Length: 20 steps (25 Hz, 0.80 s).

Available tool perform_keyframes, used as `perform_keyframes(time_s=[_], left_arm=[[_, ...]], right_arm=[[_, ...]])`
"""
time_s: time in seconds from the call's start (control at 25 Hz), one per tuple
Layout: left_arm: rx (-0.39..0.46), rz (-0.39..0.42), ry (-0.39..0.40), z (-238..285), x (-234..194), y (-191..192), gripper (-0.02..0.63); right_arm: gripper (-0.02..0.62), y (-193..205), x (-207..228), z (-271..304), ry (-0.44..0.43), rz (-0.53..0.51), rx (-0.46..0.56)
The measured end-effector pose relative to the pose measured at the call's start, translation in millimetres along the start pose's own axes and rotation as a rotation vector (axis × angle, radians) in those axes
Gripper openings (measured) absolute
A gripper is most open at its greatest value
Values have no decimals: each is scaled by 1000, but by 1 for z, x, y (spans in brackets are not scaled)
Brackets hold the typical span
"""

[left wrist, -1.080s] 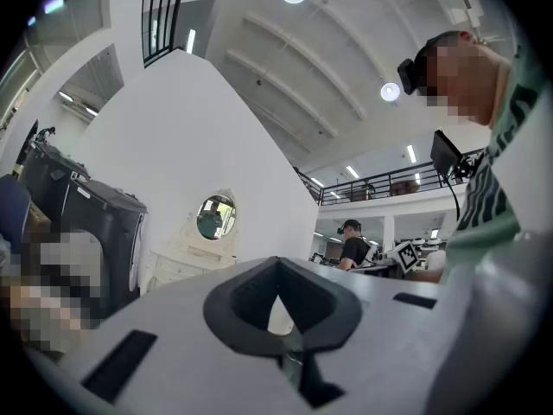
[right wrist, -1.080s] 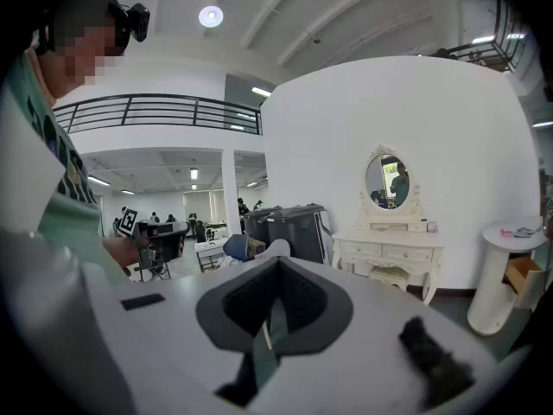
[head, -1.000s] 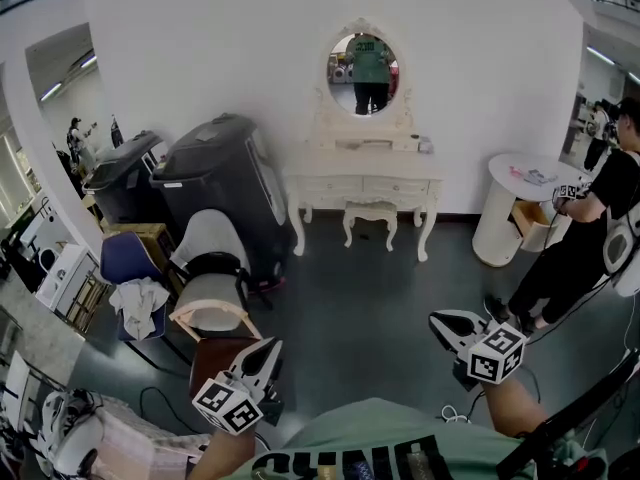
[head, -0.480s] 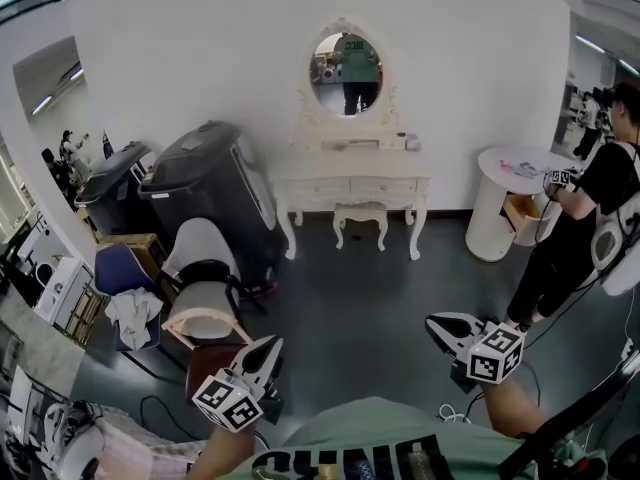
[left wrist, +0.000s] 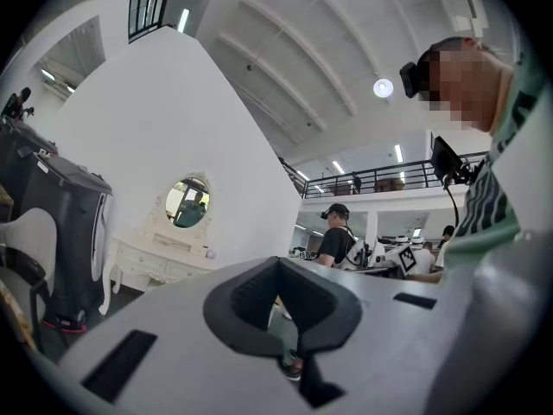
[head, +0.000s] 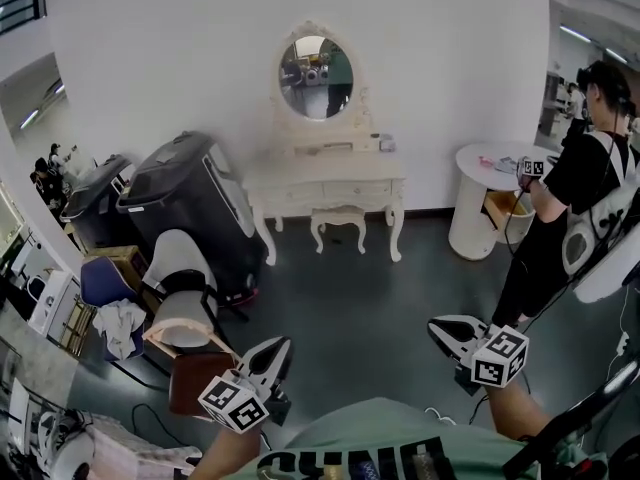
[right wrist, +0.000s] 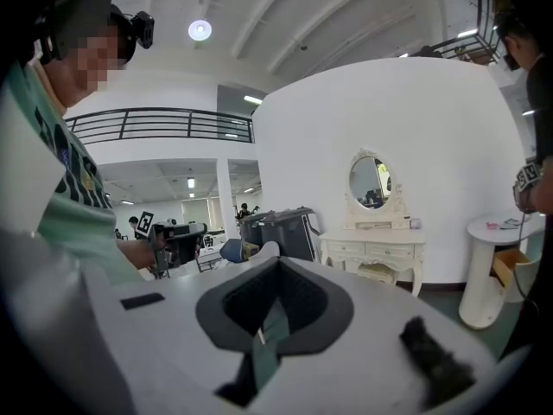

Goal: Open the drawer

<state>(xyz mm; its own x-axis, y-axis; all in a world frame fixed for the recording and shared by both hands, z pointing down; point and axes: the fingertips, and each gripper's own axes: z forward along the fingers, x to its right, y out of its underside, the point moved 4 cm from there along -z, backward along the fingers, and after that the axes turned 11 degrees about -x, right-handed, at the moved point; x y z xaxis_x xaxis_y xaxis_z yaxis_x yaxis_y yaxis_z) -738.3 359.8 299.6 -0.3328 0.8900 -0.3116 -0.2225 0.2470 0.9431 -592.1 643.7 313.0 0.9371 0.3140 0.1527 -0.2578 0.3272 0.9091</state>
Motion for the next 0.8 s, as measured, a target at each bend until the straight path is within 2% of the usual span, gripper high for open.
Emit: perform_keyframes(time_s=[0.16,0.32,0.56,0.8], left_arm=[[-6,-8,3,24,12,6,9],[-7,-16,-28,20,-6,11,9],[24,-49,-60,7,-79,-6,9],[22,-7,-40,-6,-171,-53,9]], right_arm=[[11,4,20,-3,-8,-15,-19],[11,-2,24,26,-39,-31,-30],[11,-36,21,100,-64,-59,-41],[11,-85,8,190,-56,-70,-30]])
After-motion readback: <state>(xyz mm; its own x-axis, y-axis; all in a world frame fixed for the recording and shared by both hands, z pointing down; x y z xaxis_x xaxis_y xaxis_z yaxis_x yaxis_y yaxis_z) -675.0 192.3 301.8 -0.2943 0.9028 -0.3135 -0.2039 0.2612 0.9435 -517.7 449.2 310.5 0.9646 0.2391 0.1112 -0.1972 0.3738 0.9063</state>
